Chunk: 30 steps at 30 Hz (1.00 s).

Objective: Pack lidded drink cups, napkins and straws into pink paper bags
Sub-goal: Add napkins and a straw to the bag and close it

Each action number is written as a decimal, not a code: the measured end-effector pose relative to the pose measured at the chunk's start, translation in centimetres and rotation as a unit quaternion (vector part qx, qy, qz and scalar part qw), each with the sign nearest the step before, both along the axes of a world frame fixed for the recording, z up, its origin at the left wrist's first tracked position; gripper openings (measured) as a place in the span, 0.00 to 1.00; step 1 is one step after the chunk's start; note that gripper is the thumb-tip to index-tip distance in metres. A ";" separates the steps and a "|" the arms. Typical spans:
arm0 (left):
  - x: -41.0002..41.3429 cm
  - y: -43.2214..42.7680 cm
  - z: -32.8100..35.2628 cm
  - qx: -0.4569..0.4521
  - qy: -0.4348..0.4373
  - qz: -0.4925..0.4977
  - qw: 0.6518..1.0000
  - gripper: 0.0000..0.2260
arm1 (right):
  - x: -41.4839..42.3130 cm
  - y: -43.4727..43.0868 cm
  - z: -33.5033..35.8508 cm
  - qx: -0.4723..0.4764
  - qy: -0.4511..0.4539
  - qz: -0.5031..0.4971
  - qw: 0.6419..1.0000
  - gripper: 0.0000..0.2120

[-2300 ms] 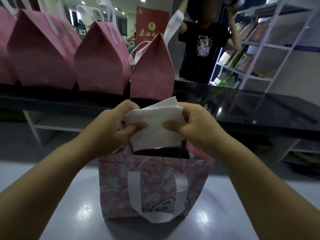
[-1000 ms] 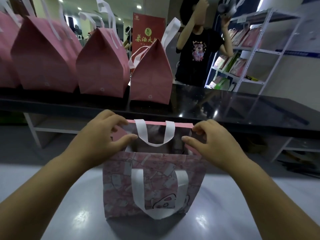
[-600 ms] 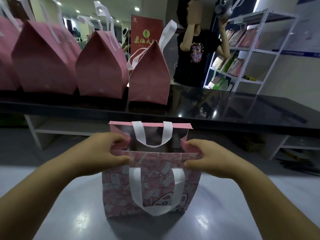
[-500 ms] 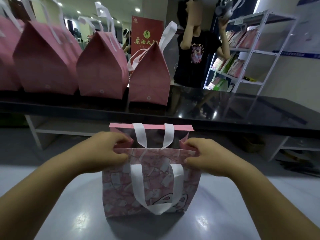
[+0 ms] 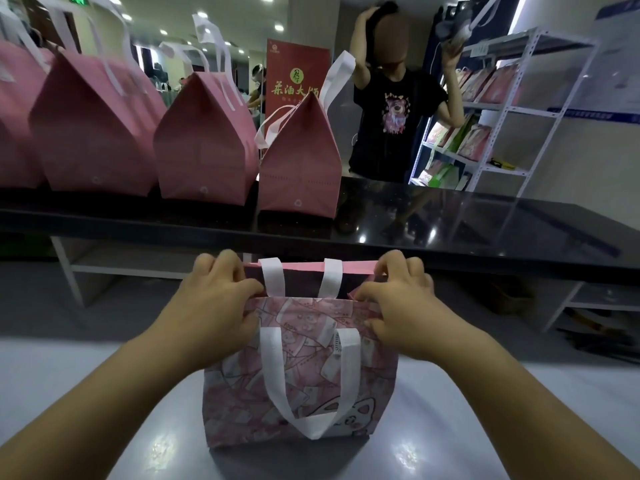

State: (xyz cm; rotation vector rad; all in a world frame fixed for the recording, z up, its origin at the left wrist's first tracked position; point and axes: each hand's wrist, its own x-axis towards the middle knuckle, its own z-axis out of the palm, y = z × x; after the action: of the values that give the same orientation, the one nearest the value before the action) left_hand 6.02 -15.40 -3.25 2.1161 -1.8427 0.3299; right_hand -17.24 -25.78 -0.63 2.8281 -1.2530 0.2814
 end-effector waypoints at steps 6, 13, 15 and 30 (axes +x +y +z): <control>1.0 -0.4 0.6 0.034 0.004 -0.014 0.999 0.13 | 0.5 -1.6 0.8 0.044 0.083 0.020 0.995 0.19; 1.9 -1.7 1.6 0.093 0.022 -0.060 0.994 0.16 | 0.5 -2.5 1.5 0.077 0.006 0.033 0.997 0.30; 2.1 -1.8 1.9 0.071 0.060 -0.082 0.992 0.18 | 0.6 -2.8 1.4 0.063 0.000 0.042 0.997 0.32; 3.4 -2.2 1.1 -0.008 0.127 -0.120 0.985 0.34 | 1.2 -4.1 1.6 0.012 0.014 0.092 0.996 0.32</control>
State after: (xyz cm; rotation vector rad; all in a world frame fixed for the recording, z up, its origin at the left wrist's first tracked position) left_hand 9.39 -17.61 -2.15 1.8026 -1.9056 0.0161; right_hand -16.02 -29.90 0.94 2.9608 -0.9993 0.2329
